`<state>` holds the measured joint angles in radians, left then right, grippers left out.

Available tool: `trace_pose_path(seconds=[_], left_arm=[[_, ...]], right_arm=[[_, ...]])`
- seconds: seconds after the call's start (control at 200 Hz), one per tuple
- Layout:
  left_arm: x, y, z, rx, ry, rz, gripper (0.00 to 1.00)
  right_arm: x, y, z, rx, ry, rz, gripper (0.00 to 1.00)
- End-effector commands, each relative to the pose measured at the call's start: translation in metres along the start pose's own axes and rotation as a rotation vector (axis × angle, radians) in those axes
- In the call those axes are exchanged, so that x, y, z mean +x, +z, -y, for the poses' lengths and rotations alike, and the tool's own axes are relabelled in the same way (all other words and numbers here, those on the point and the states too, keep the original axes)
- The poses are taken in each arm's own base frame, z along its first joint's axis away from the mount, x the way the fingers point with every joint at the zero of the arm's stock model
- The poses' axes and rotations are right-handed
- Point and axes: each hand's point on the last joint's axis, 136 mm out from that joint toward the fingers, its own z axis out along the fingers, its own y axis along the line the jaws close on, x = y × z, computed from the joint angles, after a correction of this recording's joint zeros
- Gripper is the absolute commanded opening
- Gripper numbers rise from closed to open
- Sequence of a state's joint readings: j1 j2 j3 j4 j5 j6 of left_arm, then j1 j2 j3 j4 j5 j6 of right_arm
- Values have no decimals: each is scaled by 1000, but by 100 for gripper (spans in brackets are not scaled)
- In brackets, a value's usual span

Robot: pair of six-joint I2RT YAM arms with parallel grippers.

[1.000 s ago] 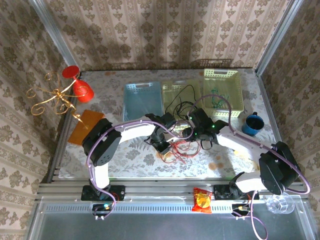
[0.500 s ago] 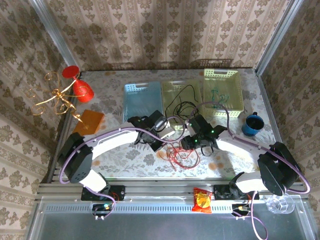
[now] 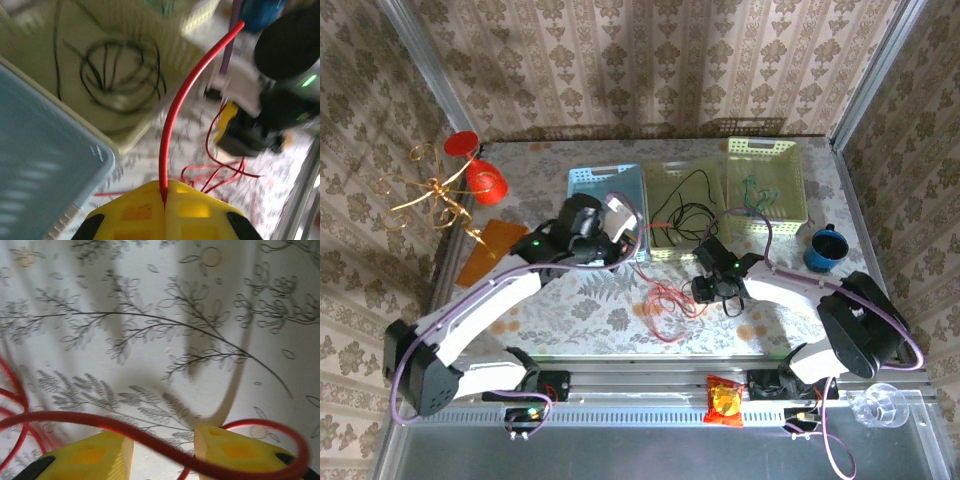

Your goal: Untangle the cables

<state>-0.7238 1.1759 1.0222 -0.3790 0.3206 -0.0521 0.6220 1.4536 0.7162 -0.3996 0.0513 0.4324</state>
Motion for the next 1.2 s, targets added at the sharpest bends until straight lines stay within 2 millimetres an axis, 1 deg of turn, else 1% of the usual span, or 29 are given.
trace_pose_path(seconds=[0.0, 0.09, 0.13, 0.21, 0.265, 0.4, 0.455, 0.515, 0.625, 0.645, 0.72, 0.8, 0.835, 0.88, 0.945, 1.03, 1.06, 1.13, 1.195], left_arm=[[-46, -29, 16, 118, -44, 214, 0], [-67, -50, 19, 172, -78, 310, 0], [-73, -57, 18, 188, -91, 336, 0], [-83, -70, 19, 223, -106, 375, 0], [-89, -80, 25, 271, -107, 398, 0], [-105, -105, 28, 316, -112, 474, 0], [-109, -109, 31, 338, -113, 479, 0], [-109, -107, 36, 371, -112, 461, 0], [-100, -95, 46, 409, -106, 407, 0], [-99, -93, 48, 417, -98, 398, 0], [-99, -94, 63, 480, -72, 380, 0], [-100, -99, 81, 569, -43, 359, 0], [-99, -100, 86, 588, -29, 347, 0], [-98, -96, 83, 562, -28, 333, 0], [-96, -89, 75, 505, -30, 333, 0], [-97, -83, 68, 470, -37, 341, 0], [-98, -82, 68, 468, -37, 344, 0], [-99, -80, 67, 467, -37, 345, 0], [-100, -77, 66, 467, -36, 343, 0]], right_arm=[[4, 3, 20, 96, 56, -22, 39], [4, 4, 24, 114, 75, -24, 39], [4, 4, 26, 119, 82, -27, 39], [5, 5, 30, 135, 100, -38, 39], [5, 6, 33, 145, 112, -45, 39], [5, 6, 38, 157, 135, -45, 39], [3, 4, 37, 147, 138, -32, 39], [1, 1, 34, 120, 132, -6, 39], [-4, -7, 31, 88, 126, 52, 39], [-10, -15, 29, 65, 124, 91, 39], [-18, -28, 25, 24, 128, 169, 40], [-29, -45, 17, -47, 112, 262, 40], [-33, -51, 11, -87, 96, 294, 41], [-37, -63, -2, -162, 56, 338, 41], [-41, -79, -16, -249, 3, 388, 42], [-37, -105, -46, -430, -112, 417, 43], [-36, -112, -54, -473, -142, 432, 43], [-33, -119, -62, -508, -177, 429, 44], [-30, -119, -72, -542, -210, 387, 45]])
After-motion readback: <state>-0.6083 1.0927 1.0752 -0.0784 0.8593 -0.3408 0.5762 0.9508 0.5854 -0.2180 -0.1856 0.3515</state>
